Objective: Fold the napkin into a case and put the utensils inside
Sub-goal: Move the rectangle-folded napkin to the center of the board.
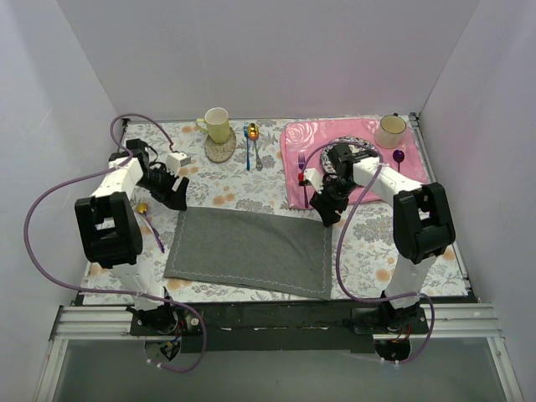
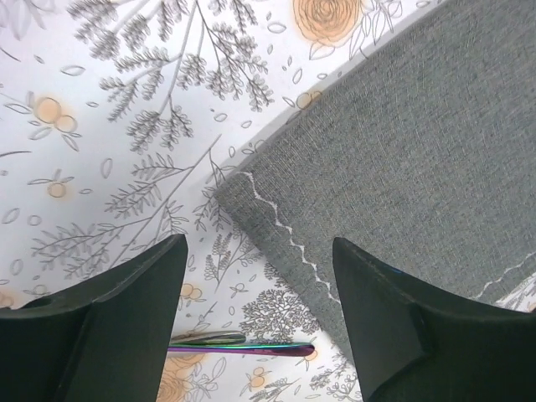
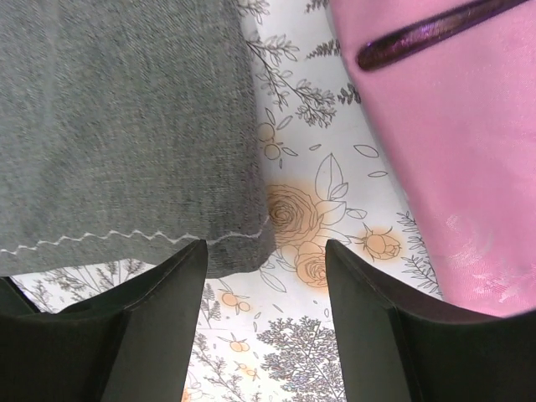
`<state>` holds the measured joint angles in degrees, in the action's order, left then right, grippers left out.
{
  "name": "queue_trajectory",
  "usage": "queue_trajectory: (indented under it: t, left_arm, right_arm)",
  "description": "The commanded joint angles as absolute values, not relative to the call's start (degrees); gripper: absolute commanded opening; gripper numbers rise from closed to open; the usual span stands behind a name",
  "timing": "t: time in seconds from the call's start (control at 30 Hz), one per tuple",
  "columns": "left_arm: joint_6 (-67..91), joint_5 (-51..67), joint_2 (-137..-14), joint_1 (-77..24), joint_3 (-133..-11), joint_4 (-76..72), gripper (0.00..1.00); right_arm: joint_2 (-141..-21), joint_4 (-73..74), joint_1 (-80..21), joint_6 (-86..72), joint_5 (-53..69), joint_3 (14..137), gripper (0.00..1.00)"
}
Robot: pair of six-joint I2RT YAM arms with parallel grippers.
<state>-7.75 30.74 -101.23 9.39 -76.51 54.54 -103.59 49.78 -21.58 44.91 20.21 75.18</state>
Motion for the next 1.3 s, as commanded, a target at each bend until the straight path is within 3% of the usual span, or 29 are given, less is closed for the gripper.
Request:
queue_trajectory:
  t: [0.0,0.23,0.43,0.67,0.7,0.83,1.13,1.27]
  left_arm:
    - [-10.6,31.3,-100.3,9.2,-75.2,55.8,0.70]
    - [-10.6,29.3,-102.7,9.3,-72.2,50.5,0.65]
    - [-8.3,31.6,-106.9,9.1,-74.6,49.0,0.51]
    - [-5.6,31.0,-109.2,9.2,-73.7,46.2,0.15]
    - [-5.3,30.4,-109.5,9.2,-73.5,45.9,0.10]
    - [-4.4,28.5,-110.7,9.5,-73.1,45.1,0.00]
    - [-3.1,29.0,-107.1,9.7,-69.5,44.7,0.00]
    - [3.3,28.6,-105.6,9.9,-68.7,42.1,0.21]
  right_arm:
    - [-104.8,50.5,-21.4,47.9,19.9,76.3,0.64]
    - [-108.2,49.8,-21.4,49.0,18.9,76.6,0.54]
    - [-110.6,48.2,-20.8,49.2,17.3,76.4,0.40]
    - [-113.1,46.7,-20.6,48.6,16.4,77.2,0.17]
    - [-113.3,46.6,-20.6,48.7,16.1,77.0,0.10]
    - [-113.6,45.6,-20.2,49.2,14.2,76.1,0.01]
    - [-112.4,40.5,-19.2,48.5,10.5,77.4,0.01]
    - [-113.3,40.3,-19.2,47.4,8.7,81.0,0.05]
